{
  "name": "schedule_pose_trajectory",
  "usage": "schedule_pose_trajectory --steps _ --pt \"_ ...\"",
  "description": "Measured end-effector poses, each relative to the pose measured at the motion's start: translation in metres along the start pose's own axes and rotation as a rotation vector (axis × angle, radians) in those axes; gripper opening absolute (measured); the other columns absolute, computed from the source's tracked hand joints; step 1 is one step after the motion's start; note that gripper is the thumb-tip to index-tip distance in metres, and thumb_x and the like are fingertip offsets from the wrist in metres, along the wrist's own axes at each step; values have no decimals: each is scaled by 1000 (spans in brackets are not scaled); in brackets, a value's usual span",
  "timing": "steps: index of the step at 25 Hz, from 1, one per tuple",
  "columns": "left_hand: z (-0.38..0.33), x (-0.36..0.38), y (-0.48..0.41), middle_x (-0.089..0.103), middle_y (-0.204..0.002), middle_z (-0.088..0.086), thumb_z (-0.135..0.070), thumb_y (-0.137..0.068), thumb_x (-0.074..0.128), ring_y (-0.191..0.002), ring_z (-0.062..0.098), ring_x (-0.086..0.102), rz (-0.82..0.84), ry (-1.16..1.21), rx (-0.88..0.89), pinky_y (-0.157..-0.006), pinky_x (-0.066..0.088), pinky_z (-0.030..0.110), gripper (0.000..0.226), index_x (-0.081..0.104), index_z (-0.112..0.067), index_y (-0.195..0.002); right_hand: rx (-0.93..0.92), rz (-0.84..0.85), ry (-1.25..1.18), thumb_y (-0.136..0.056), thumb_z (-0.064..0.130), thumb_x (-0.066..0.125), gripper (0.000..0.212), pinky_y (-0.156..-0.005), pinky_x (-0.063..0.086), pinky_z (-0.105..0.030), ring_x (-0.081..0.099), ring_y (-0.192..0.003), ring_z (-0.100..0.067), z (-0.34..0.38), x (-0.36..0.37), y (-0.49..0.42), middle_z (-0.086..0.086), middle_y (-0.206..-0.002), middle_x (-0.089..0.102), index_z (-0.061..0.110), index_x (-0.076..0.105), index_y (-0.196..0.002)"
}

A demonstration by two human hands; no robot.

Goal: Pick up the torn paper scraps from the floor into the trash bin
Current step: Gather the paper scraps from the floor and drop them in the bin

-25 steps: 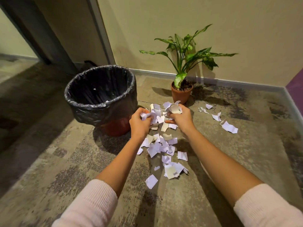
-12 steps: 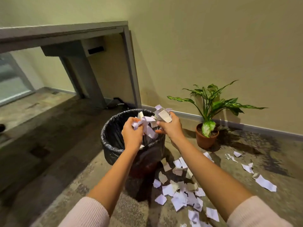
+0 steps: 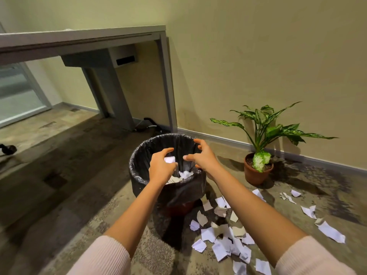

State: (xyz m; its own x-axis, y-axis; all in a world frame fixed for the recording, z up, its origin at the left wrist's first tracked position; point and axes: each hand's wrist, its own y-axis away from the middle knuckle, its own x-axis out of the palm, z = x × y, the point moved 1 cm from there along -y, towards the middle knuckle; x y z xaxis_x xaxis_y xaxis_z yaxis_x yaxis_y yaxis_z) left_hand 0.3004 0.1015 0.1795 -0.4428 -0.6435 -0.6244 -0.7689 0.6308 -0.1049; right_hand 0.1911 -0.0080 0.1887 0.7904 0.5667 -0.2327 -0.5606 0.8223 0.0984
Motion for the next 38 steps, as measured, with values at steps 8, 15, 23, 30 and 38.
schedule_pose_trajectory --steps 8,15,23,30,38 --pt "-33 26 34 47 -140 0 -20 -87 63 -126 19 49 -43 -52 151 -100 41 36 33 64 -30 -119 -3 -195 -15 -79 13 75 53 -93 53 -45 57 -106 -23 -22 -59 23 -5 -120 57 22 52 -125" --pt "-51 95 103 55 -111 -6 -16 -85 60 -83 8 62 240 -43 395 -79 54 34 24 67 -31 -102 169 -153 287 -76 14 75 49 -84 55 -41 55 -95 -21 -98 -116 75 -5 -111 55 18 56 -121" --pt "64 187 186 45 -132 12 -35 -74 74 -121 30 49 692 -487 1 -96 46 37 64 49 -18 -131 390 107 607 -68 33 80 71 -100 45 -41 51 -122 -34 -236 -123 134 -15 -134 53 16 51 -131" --pt "127 215 253 22 -137 14 -32 -61 86 -131 32 25 733 -597 -355 -97 47 41 100 23 -25 -138 453 283 793 -61 57 80 111 -111 29 -50 7 -143 -39 -311 -103 190 -18 -155 12 27 20 -149" --pt "142 207 250 33 -122 9 -11 -74 70 -118 31 35 712 -558 -175 -88 51 40 55 45 -27 -120 149 353 941 -71 38 80 72 -106 37 -42 18 -134 -29 -325 -74 199 -8 -140 23 36 44 -134"
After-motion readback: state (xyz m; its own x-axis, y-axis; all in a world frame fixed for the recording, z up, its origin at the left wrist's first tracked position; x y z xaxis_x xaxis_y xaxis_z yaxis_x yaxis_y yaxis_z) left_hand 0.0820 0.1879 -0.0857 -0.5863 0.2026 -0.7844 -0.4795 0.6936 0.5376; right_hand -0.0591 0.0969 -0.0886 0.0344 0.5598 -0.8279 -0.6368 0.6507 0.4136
